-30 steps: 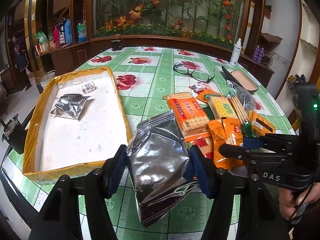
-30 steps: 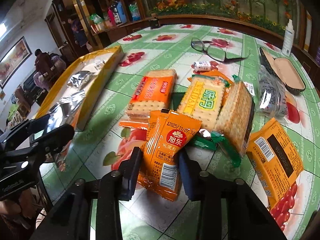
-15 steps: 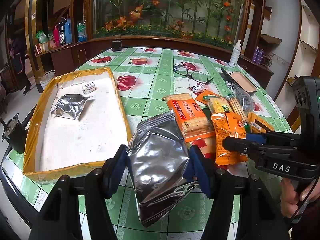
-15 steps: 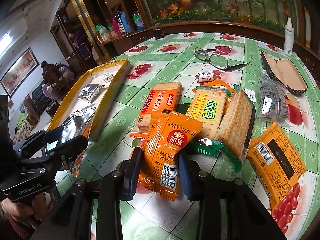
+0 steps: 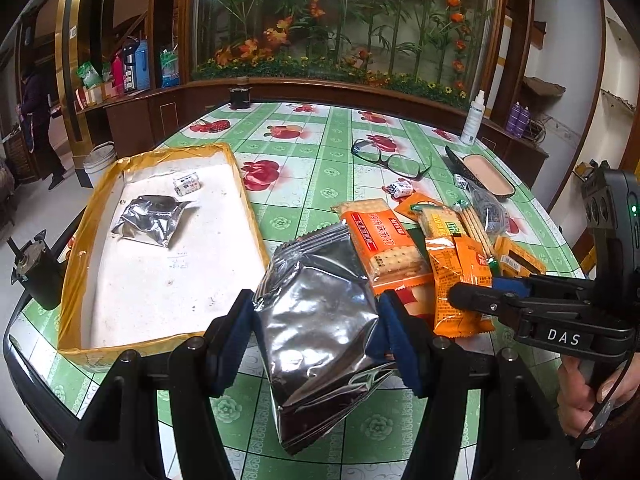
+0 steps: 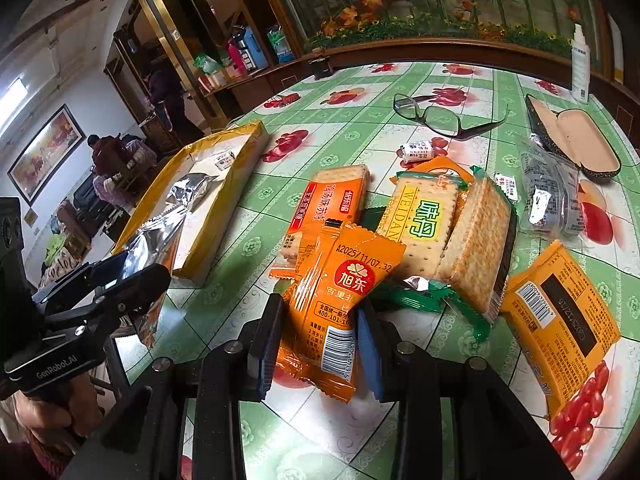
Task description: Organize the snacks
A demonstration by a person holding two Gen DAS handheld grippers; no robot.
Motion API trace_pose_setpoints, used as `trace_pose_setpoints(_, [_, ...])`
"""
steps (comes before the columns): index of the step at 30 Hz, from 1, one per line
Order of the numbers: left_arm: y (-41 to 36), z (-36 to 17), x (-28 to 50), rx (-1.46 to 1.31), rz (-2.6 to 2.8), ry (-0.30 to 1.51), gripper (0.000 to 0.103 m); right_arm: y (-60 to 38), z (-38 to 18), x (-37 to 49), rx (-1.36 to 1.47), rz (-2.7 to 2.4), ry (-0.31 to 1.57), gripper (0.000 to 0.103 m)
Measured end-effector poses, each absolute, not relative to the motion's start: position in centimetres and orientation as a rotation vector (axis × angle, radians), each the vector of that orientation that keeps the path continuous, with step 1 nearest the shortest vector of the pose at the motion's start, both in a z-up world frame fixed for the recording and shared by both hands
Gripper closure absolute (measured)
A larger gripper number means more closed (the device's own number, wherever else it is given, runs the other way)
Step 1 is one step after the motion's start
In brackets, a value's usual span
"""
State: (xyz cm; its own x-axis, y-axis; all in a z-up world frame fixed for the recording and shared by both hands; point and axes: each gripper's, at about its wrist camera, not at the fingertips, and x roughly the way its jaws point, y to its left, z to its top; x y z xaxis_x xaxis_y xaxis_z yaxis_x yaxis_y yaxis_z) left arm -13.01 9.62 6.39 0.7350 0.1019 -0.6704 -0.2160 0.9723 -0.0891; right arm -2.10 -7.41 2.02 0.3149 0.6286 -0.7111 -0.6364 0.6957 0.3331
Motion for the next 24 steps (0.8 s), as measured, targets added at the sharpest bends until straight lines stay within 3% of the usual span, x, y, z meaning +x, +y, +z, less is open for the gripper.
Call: trace_pose_setpoints(24, [12.4,7.9,-14.0,-0.203,0.217,0.685,0.04,-7.8,2.0,-1.5,0.045,0.849,0.954,0.064])
